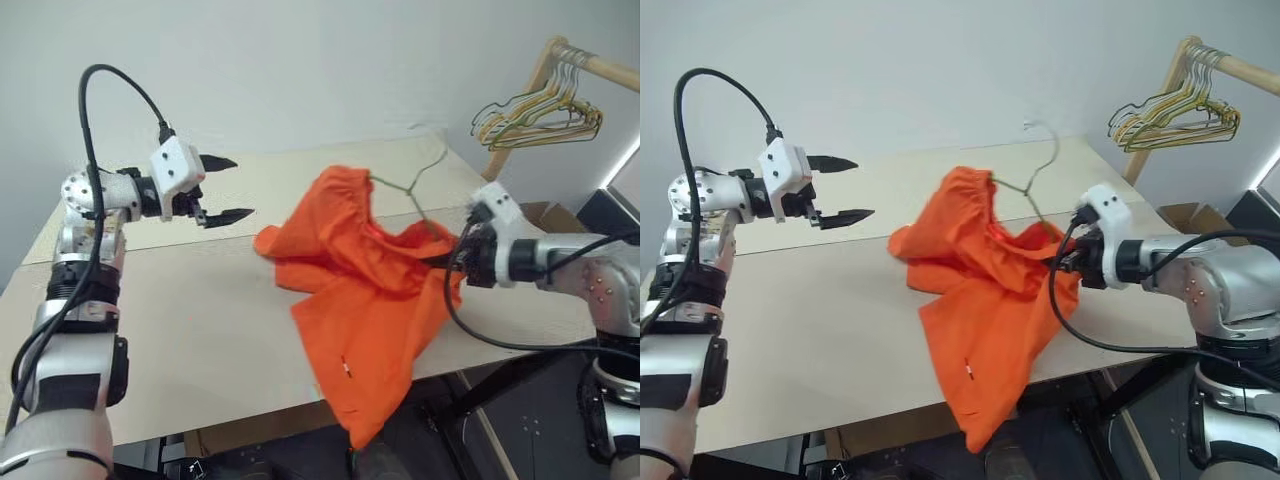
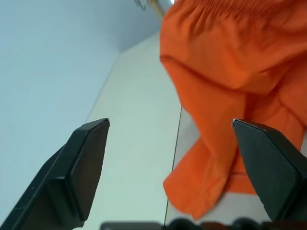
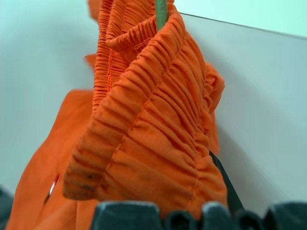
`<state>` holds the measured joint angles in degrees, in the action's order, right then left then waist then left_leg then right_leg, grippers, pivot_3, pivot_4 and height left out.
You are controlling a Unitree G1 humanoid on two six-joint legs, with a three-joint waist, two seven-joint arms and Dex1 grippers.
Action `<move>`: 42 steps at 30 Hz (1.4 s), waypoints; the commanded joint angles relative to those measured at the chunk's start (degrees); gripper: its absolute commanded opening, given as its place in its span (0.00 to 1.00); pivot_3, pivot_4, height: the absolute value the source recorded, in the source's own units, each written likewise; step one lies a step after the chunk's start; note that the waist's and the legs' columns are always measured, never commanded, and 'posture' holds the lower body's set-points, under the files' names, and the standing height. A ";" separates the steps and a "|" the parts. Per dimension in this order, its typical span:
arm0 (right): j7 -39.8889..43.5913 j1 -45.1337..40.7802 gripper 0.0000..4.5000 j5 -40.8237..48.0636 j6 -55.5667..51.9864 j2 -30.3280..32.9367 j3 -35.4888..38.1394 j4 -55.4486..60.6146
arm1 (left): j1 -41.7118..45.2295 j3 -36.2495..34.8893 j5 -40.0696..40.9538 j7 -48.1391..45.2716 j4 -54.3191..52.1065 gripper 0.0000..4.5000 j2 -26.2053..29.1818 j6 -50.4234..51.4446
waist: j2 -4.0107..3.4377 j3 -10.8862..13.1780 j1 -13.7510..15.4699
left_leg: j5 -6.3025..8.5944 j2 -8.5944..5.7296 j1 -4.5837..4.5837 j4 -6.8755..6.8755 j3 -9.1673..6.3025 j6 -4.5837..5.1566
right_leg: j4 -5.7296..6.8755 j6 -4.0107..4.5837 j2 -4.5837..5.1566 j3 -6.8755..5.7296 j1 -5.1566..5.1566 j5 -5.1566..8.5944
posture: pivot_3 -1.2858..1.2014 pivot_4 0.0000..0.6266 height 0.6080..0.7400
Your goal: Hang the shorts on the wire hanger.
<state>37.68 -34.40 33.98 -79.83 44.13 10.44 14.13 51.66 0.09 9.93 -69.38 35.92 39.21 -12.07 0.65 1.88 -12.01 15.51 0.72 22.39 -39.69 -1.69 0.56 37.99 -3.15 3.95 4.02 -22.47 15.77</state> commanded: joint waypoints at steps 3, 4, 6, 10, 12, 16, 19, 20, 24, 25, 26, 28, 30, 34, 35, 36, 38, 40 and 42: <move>-10.60 0.19 0.00 -3.47 -7.47 -3.44 9.39 1.30 | -6.43 -4.01 10.10 -0.44 -15.68 0.99 -2.31 7.73 | -0.01 -0.01 -0.83 | 0.00 -0.10 0.04 0.03 0.02 0.00 | 0.03 -0.03 0.20 0.02 -0.01 0.01 | 0.40 0.00 1.00; -13.18 -0.11 0.00 -5.12 -8.66 -4.31 10.43 1.45 | -7.73 -4.21 11.14 0.17 -18.10 0.99 -2.68 9.20 | -0.02 -0.02 -1.13 | 0.00 -0.14 0.04 0.03 0.02 0.00 | 0.05 -0.04 0.27 0.03 -0.01 0.02 | 0.40 0.00 1.00; -17.87 -1.23 0.00 -8.45 -10.81 -6.27 13.45 0.88 | -10.00 -4.23 12.40 1.52 -22.20 0.99 -3.35 11.82 | -0.03 -0.02 -1.43 | -0.01 -0.25 0.05 0.02 0.01 -0.01 | 0.06 -0.08 0.39 0.03 0.01 0.04 | 0.40 0.00 1.00; -26.28 -4.08 0.00 -14.90 -12.67 -9.19 18.72 -0.46 | -12.99 -3.78 13.35 4.06 -27.48 0.99 -4.37 15.71 | -0.10 -0.07 -1.84 | -0.01 -0.40 0.03 0.03 0.01 0.00 | 0.05 -0.15 0.48 0.07 0.03 0.06 | 0.39 0.00 1.00; -30.39 -6.45 0.00 -17.98 -12.67 -10.61 22.31 -1.55 | -13.78 -3.82 14.43 4.79 -29.55 0.99 -5.33 16.77 | -0.11 -0.07 -2.00 | -0.01 -0.45 0.03 0.03 0.00 -0.01 | 0.05 -0.17 0.49 0.06 0.04 0.07 | 0.39 0.00 1.00; -38.02 -9.95 0.00 -25.28 -12.05 -12.77 24.46 -1.25 | -14.90 -4.32 17.27 5.84 -33.26 0.99 -7.27 18.85 | -0.18 -0.11 -2.88 | -0.01 -0.51 0.04 0.05 -0.02 0.00 | 0.04 -0.19 0.50 0.06 0.05 0.08 | 0.39 0.00 1.00; -41.71 -12.90 0.00 -28.68 -9.86 -15.14 27.78 -2.90 | -15.58 -3.74 17.21 7.48 -35.14 0.99 -8.10 20.05 | -0.26 -0.16 -3.77 | -0.01 -0.55 0.01 0.07 -0.02 0.00 | 0.02 -0.21 0.52 0.12 0.08 0.10 | 0.39 0.00 1.00; -42.57 -13.32 0.00 -29.50 -8.61 -15.36 28.06 -3.73 | -15.89 -3.48 16.94 7.85 -35.58 0.99 -8.28 20.20 | -0.27 -0.17 -4.05 | -0.01 -0.58 0.00 0.08 -0.02 0.00 | 0.02 -0.21 0.52 0.12 0.10 0.10 | 0.39 0.00 1.00; -46.89 -17.05 0.00 -32.21 -2.48 -15.49 32.44 -10.18 | -17.29 -2.26 15.67 9.40 -37.20 0.99 -8.23 21.51 | -0.38 -0.23 -4.98 | -0.01 -0.72 -0.07 0.13 -0.02 0.00 | 0.00 -0.23 0.52 0.15 0.15 0.11 | 0.40 0.00 1.00; -47.39 -17.44 0.00 -32.52 -1.31 -15.02 32.87 -11.49 | -17.56 -2.08 15.53 9.54 -37.56 0.99 -8.15 21.62 | -0.41 -0.25 -5.07 | -0.01 -0.75 -0.07 0.15 -0.02 0.00 | 0.00 -0.24 0.53 0.16 0.15 0.11 | 0.40 0.00 1.00; -47.72 -18.02 0.00 -32.62 0.07 -14.31 33.62 -13.25 | -17.93 -1.94 15.32 9.60 -37.93 0.99 -7.90 21.65 | -0.41 -0.25 -5.19 | -0.01 -0.75 -0.10 0.20 -0.01 0.01 | -0.01 -0.24 0.54 0.17 0.16 0.11 | 0.40 0.00 1.00; -47.92 -18.85 0.00 -32.71 2.91 -12.27 34.13 -16.88 | -18.79 -1.87 15.12 9.68 -38.65 0.99 -7.45 21.76 | -0.41 -0.25 -5.39 | -0.02 -0.76 -0.11 0.25 -0.01 0.01 | -0.03 -0.24 0.53 0.16 0.17 0.12 | 0.40 0.00 1.00; -48.11 -19.86 0.00 -32.52 5.65 -10.43 34.37 -20.35 | -19.47 -1.99 15.13 9.68 -39.14 0.99 -7.30 21.82 | -0.43 -0.25 -5.52 | -0.02 -0.77 -0.12 0.29 -0.01 0.01 | -0.04 -0.25 0.54 0.16 0.18 0.12 | 0.40 0.00 1.00; -47.66 -23.63 0.00 -30.89 11.65 -5.66 35.50 -30.63 | -20.10 -1.70 14.56 9.42 -39.17 0.99 -7.05 21.64 | -0.49 -0.25 -5.96 | -0.02 -0.79 -0.19 0.35 0.07 0.02 | -0.15 -0.26 0.55 0.23 0.25 0.13 | 0.40 0.00 1.00; -47.52 -24.50 0.00 -30.53 12.95 -4.74 35.67 -32.84 | -20.10 -1.61 14.36 9.33 -39.00 0.99 -7.02 21.49 | -0.51 -0.24 -6.09 | -0.02 -0.78 -0.20 0.36 0.07 0.02 | -0.18 -0.26 0.53 0.22 0.27 0.13 | 0.40 0.00 1.00; -47.35 -25.27 0.00 -30.33 14.63 -3.62 35.45 -35.40 | -19.99 -1.53 14.30 9.27 -38.83 0.99 -7.06 21.51 | -0.52 -0.24 -6.13 | -0.03 -0.79 -0.25 0.41 0.11 0.03 | -0.30 -0.27 0.54 0.26 0.28 0.13 | 0.40 0.00 1.00; -46.51 -27.39 0.00 -29.42 18.73 -0.59 35.30 -42.85 | -19.59 -1.21 14.04 8.93 -38.36 0.99 -7.08 21.28 | -0.52 -0.24 -6.27 | -0.03 -0.78 -0.33 0.52 0.15 0.03 | -0.40 -0.27 0.51 0.30 0.34 0.13 | 0.40 0.00 1.00; -45.54 -29.99 0.00 -28.66 23.85 2.83 34.28 -51.47 | -19.06 -0.84 13.70 8.64 -37.78 0.99 -7.18 21.08 | -0.53 -0.24 -6.34 | -0.04 -0.80 -0.40 0.65 0.20 0.04 | -0.50 -0.27 0.52 0.34 0.38 0.13 | 0.40 0.00 1.00; -45.03 -32.37 0.00 -27.67 27.65 5.22 34.01 -58.57 | -18.76 -0.75 13.61 8.38 -37.47 0.99 -7.30 20.99 | -0.57 -0.22 -6.38 | -0.05 -0.81 -0.46 0.73 0.26 0.06 | -0.82 -0.27 0.52 0.38 0.44 0.13 | 0.40 0.00 1.00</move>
<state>-8.27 -63.86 4.43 -56.96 47.22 45.45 -41.34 31.14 -0.43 23.56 -60.81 -1.26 31.58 10.06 0.08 1.66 -18.40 15.46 -0.09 21.91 -38.95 -1.42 0.63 37.16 -3.42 4.46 4.40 -22.01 15.91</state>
